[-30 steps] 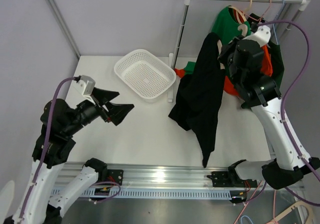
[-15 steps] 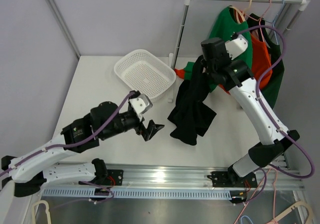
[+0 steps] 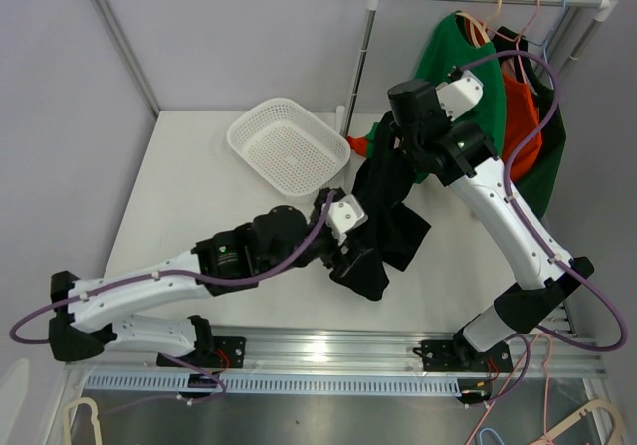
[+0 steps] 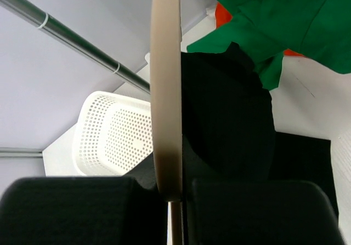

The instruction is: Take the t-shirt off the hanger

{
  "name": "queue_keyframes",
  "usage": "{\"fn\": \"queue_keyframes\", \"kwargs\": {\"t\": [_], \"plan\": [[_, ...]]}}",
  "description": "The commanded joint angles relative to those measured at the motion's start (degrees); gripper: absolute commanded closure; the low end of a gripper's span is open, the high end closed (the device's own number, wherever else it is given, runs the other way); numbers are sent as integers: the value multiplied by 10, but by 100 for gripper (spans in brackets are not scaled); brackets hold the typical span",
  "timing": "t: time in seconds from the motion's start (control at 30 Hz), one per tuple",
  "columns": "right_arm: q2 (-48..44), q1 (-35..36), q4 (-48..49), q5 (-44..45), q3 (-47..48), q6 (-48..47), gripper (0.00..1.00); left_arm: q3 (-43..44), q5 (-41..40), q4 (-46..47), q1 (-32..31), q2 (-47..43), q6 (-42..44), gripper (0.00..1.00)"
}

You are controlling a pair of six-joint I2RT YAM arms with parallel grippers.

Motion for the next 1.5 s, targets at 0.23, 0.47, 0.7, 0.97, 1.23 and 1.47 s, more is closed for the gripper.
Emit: {"fn": "queue_keyframes", "kwargs": {"t": [0.23,0.47,0.7,0.97,1.23,1.47], "plan": [[-16,6,49,30,32,-20,100,60,-26,27,-14,28,-11,99],[-4,-23,54,18,31,-33,100,62,-34,-9,-116,-89,18,99],[56,-125,-12,-131,82,-13,100,-26,97,-20,-184,-144,-5,99],[57,-165,-52,-470,101,-60,100,-161,15,114,-161,-107,-57,99],[-157,12,70,-355,-38,-211,100,-19,47,-30,136,-66,-249,99],[-199,11,179,-261,-88,-344,100,257,145,-154,316,50,-234,99]]}}
